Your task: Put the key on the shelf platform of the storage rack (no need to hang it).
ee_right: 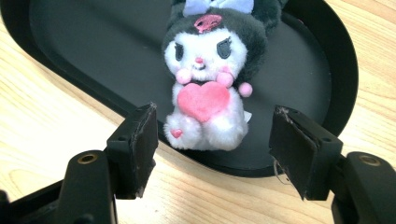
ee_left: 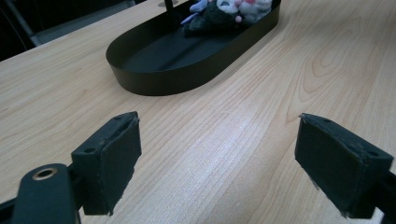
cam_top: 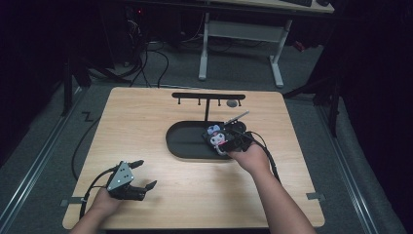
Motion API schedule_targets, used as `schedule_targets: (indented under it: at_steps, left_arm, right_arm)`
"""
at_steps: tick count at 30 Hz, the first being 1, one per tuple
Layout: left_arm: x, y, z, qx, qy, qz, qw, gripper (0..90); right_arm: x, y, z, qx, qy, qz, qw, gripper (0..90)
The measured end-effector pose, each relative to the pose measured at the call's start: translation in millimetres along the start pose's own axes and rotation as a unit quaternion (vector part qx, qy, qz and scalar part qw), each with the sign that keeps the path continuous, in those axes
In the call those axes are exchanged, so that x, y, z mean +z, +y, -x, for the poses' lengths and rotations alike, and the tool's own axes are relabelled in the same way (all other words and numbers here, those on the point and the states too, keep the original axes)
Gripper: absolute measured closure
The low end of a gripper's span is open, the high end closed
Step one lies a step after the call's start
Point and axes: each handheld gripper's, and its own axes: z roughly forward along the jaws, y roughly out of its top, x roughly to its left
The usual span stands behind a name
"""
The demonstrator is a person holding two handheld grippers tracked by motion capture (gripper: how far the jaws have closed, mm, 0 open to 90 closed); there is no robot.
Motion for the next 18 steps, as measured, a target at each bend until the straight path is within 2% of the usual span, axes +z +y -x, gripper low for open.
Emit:
schedule_targets:
  at_steps: [5,10,13,18]
  left_arm:
    - [0.9,0.4,0.2,0.001,0.001,-0.003,1.0000,15.4]
    - [1.7,0.7,-0.2,0.000,0.000,-0.003,1.0000,15.4]
    - [1.6,0.7,-0.2,0.000,-0.001,-0.003,1.0000,15.4]
    - [1.5,0.7,0.3,0.003,0.000,-0.004,1.0000,15.4]
  right_arm:
    - [0.9,-6.5,1.5,-0.001,0.001,0.012,0.9999,30.6]
    - [-0.7,-16.5,2.0,-0.004,0.008,0.050,0.9987,22.0]
    - [0.0,-23.9,0.0,-0.005,-0.009,0.061,0.9981,19.0]
    - [-2.4,-37.0,0.7,0.004,-0.003,0.086,0.9963,19.1]
